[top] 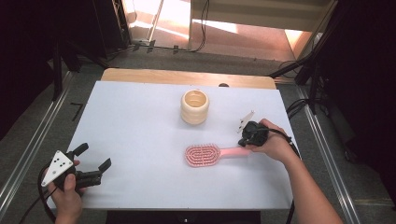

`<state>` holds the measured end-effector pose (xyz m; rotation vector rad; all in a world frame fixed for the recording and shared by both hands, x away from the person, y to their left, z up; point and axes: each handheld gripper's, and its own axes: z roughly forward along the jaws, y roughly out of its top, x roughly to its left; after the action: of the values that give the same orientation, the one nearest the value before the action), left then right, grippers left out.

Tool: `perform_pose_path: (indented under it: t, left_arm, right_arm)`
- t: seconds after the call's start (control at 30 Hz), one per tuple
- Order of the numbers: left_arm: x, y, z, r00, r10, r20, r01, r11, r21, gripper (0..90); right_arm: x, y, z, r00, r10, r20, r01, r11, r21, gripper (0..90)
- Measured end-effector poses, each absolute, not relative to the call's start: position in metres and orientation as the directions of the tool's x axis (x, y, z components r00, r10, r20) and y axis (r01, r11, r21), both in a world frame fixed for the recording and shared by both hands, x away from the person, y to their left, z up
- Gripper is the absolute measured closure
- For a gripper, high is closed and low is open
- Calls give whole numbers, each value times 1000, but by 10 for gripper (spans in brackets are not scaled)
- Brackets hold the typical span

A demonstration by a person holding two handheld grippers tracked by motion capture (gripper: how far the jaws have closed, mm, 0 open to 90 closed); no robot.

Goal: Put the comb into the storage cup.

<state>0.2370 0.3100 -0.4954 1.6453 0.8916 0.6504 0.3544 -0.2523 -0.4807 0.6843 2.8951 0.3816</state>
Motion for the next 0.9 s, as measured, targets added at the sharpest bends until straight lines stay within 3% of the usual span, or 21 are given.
perform_pose_path:
  t: [0.5, 0.9]
  left_arm:
    - [237, 309, -496, 564, 825, -28, 223, -120, 967, 0]
    - [237, 309, -496, 563, 826, -27, 223, -120, 967, 0]
  right_arm:
    - [334, -253, -484, -879, 476, 24, 457, 827, 326, 879]
    - [317, -252, -483, -880, 472, 49, 462, 827, 322, 879]
